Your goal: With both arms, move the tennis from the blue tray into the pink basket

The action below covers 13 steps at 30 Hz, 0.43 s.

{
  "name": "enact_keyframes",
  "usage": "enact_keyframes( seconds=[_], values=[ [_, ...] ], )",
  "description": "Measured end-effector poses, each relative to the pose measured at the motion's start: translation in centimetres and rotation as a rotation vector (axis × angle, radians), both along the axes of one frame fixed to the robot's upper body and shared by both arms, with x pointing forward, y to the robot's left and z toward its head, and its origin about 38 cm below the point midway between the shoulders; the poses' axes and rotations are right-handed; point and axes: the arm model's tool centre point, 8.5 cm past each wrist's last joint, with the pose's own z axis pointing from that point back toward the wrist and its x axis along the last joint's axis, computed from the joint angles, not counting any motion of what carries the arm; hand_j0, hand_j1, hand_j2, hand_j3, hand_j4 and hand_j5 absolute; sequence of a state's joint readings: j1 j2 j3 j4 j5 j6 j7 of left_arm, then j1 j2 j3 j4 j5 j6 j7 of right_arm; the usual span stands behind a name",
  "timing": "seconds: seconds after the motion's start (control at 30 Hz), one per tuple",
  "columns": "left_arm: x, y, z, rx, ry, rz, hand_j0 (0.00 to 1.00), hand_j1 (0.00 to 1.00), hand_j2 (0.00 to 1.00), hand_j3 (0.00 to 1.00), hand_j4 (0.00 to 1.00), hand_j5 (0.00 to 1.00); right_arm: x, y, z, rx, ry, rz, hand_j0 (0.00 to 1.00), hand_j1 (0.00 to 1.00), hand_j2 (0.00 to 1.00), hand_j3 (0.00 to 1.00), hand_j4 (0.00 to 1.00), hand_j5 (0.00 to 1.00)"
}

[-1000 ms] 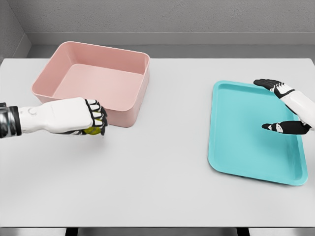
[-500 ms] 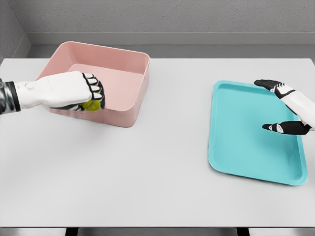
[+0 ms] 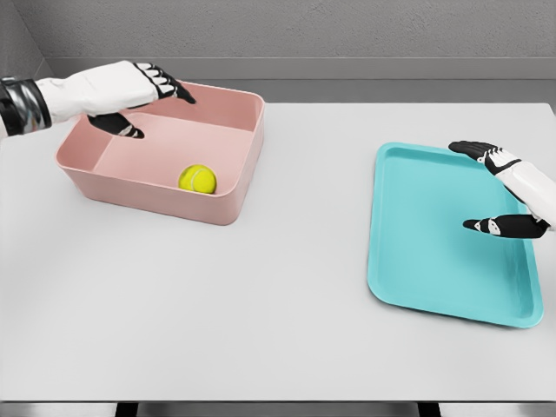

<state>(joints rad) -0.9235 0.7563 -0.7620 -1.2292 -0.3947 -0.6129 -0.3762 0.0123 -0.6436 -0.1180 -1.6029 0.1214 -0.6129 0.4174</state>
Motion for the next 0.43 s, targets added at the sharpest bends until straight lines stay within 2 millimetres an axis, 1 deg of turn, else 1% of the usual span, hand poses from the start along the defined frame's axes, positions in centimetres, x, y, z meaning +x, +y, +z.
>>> enact_keyframes(
  seconds=[0.13, 0.17, 0.23, 0.37, 0.43],
  values=[
    [-0.9, 2.4, -0.6, -0.043, 0.046, 0.037, 1.00, 1.00, 1.00, 1.00, 1.00, 1.00, 0.1, -0.3, -0.3, 0.002, 0.009, -0.009, 1.00, 1.00, 1.00, 1.00, 1.00, 1.00],
    [-1.1, 2.7, -0.3, -0.057, 0.048, 0.039, 1.00, 1.00, 1.00, 1.00, 1.00, 1.00, 0.1, -0.4, -0.3, 0.002, 0.010, -0.010, 1.00, 1.00, 1.00, 1.00, 1.00, 1.00],
    [-1.8, 3.9, -0.8, -0.065, 0.069, 0.055, 1.00, 1.00, 1.00, 1.00, 1.00, 1.00, 0.1, -0.4, -0.3, 0.003, 0.011, -0.012, 1.00, 1.00, 1.00, 1.00, 1.00, 1.00],
    [-2.9, 6.9, -0.4, -0.051, 0.082, 0.104, 1.00, 1.00, 1.00, 1.00, 1.00, 1.00, 0.1, -0.5, -0.4, 0.003, 0.013, -0.014, 1.00, 1.00, 1.00, 1.00, 1.00, 1.00],
    [-3.3, 7.7, -0.3, -0.046, 0.086, 0.116, 1.00, 1.00, 1.00, 1.00, 1.00, 1.00, 0.1, -0.5, -0.4, 0.003, 0.013, -0.014, 1.00, 1.00, 1.00, 1.00, 1.00, 1.00]
  ],
)
